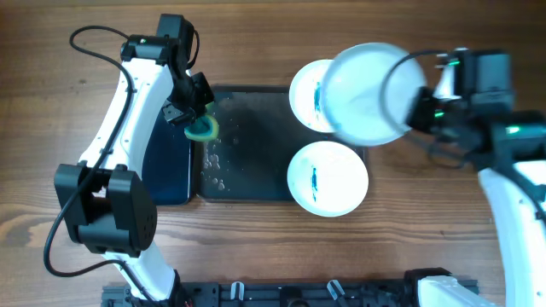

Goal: Clean dirty plates on tray and stack at the side

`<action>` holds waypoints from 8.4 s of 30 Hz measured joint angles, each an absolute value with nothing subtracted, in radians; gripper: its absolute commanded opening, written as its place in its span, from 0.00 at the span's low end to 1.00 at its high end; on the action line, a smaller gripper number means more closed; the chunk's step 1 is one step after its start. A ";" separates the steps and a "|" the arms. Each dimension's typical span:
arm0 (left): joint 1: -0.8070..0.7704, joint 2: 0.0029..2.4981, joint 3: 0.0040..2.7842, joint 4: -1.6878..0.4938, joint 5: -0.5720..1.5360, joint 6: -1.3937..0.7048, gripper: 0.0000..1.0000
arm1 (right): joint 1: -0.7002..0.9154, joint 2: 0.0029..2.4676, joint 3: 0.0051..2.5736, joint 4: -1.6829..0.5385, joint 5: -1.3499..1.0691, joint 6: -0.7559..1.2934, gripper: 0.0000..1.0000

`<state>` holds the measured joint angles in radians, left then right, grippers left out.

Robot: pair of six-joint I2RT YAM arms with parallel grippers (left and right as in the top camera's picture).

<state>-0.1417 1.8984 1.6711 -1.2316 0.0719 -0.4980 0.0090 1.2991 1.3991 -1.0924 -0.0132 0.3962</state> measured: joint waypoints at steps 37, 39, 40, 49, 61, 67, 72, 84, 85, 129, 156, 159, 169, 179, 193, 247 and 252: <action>-0.181 1.898 1.671 -1.193 0.072 -0.498 0.04 | -0.353 1.850 1.299 -0.997 -0.106 0.329 0.19; -0.181 1.898 1.671 -1.193 0.072 -0.498 0.04 | -0.353 1.849 1.317 -1.023 -0.148 0.293 0.21; -0.181 1.898 1.671 -1.193 0.072 -0.498 0.04 | -0.353 1.842 1.343 -1.047 -0.216 0.274 0.22; -0.183 1.898 1.671 -1.219 0.072 -0.498 0.04 | -0.228 1.673 1.373 -1.232 -0.398 0.145 0.20; -0.183 1.898 1.671 -1.227 0.072 -0.498 0.04 | -0.058 1.672 1.040 -1.052 -0.389 0.133 0.21; -0.183 1.898 1.671 -1.227 0.072 -0.498 0.04 | -0.010 1.672 0.979 -0.954 -0.388 0.133 0.22; -0.183 1.898 1.671 -1.227 0.072 -0.498 0.04 | 0.001 1.672 0.916 -0.906 -0.388 0.133 0.22; -0.183 1.898 1.671 -1.227 0.072 -0.498 0.04 | 0.004 1.671 0.888 -0.899 -0.411 0.125 0.04; -0.183 1.898 1.671 -1.227 0.072 -0.498 0.04 | 0.004 1.671 0.888 -0.899 -0.411 0.126 0.04; -0.183 1.898 1.671 -1.209 0.072 -0.498 0.04 | 0.571 1.875 1.239 -0.687 -0.192 0.685 0.28; -0.212 1.898 1.369 -0.972 0.192 -0.498 0.04 | 0.570 1.980 1.245 -0.590 -0.285 0.638 0.04; -0.245 1.898 1.276 -0.882 0.204 -0.501 0.04 | 0.570 1.980 1.245 -0.590 -0.284 0.638 0.04; -0.349 1.859 1.117 -0.685 0.100 -0.652 0.04 | 0.570 1.980 1.245 -0.590 -0.284 0.638 0.04; -0.392 1.860 1.079 -0.482 0.248 -0.584 0.04 | 0.561 1.981 1.245 -0.590 -0.279 0.638 0.04; -0.369 1.862 1.146 -0.822 -0.008 -0.755 0.04 | 0.581 1.987 1.245 -0.586 -0.315 0.630 0.04; -0.359 1.875 1.164 -0.786 -0.159 -0.711 0.04 | 0.545 1.994 1.245 -0.605 -0.384 0.609 0.04; -0.362 1.875 1.164 -0.841 -0.155 -0.749 0.04 | 0.554 1.994 1.245 -0.608 -0.393 0.601 0.04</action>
<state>-0.3622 1.8748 1.1637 -0.8413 -0.1555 -0.7494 0.5541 1.9938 1.2453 -0.6079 -0.3927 0.6006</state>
